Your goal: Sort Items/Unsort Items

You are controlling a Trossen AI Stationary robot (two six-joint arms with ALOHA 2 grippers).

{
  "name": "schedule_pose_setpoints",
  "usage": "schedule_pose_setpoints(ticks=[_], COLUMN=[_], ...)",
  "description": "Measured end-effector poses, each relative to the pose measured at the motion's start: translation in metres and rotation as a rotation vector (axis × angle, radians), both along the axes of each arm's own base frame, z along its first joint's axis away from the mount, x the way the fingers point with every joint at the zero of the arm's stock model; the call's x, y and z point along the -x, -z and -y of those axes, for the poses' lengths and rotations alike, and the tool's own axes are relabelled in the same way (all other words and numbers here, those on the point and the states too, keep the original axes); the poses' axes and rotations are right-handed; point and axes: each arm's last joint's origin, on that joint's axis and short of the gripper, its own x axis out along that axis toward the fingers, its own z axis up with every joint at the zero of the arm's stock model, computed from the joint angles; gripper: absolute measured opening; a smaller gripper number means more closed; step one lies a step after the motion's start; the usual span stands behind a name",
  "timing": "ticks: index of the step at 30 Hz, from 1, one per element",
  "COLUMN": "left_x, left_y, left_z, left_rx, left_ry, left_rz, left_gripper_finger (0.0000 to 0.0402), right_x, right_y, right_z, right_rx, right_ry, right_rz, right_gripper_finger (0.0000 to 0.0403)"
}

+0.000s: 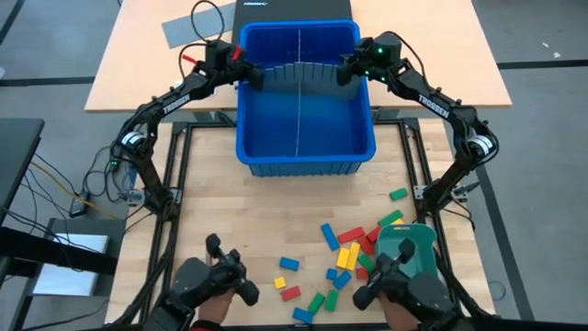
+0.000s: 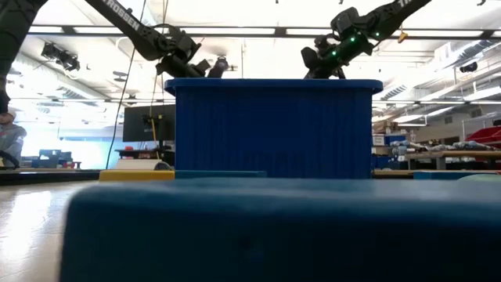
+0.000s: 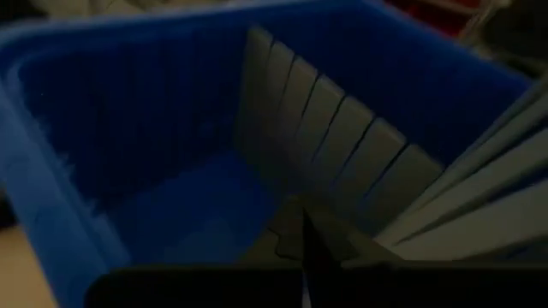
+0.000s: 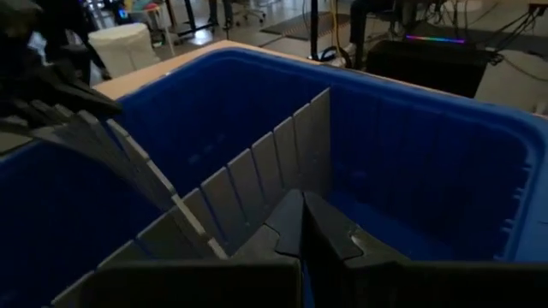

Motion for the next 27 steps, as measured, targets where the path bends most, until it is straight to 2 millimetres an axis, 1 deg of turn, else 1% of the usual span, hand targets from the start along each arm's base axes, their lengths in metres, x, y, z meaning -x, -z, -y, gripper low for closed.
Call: schedule_pose_setpoints(ticks=[4, 10, 13, 17, 19, 21, 23, 27], left_x=[0.000, 0.006, 0.007, 0.006, 0.003, 0.000, -0.004, -0.010], left_y=[-0.016, -0.040, -0.054, -0.077, -0.086, -0.091, -0.091, -0.085], left_z=[0.006, 0.017, 0.021, 0.025, 0.028, 0.032, 0.036, 0.041], left_rx=[-0.059, -0.137, -0.175, -0.203, -0.203, -0.194, -0.183, -0.151], left_ry=[0.085, 0.120, 0.172, 0.253, 0.278, 0.326, 0.403, 0.423], left_rz=[0.064, 0.096, 0.108, 0.170, 0.203, 0.226, 0.235, 0.196], left_gripper_finger=[0.0002, 0.0019, 0.0032, 0.0053, 0.0066, 0.0076, 0.0080, 0.0074], right_x=[0.001, 0.007, 0.006, 0.006, 0.004, 0.000, -0.004, -0.017], right_y=[-0.005, -0.019, -0.024, -0.040, -0.045, -0.049, -0.052, -0.050], right_z=[0.000, -0.005, -0.009, -0.020, -0.026, -0.033, -0.042, -0.055], right_rx=[0.028, 0.076, 0.109, 0.181, 0.187, 0.161, 0.122, -0.023], right_ry=[-0.001, 0.003, -0.005, -0.041, -0.087, -0.135, -0.205, -0.311], right_rz=[0.034, 0.071, 0.070, 0.115, 0.140, 0.181, 0.222, 0.295], right_gripper_finger=[0.0003, 0.0026, 0.0048, 0.0088, 0.0110, 0.0129, 0.0141, 0.0141])
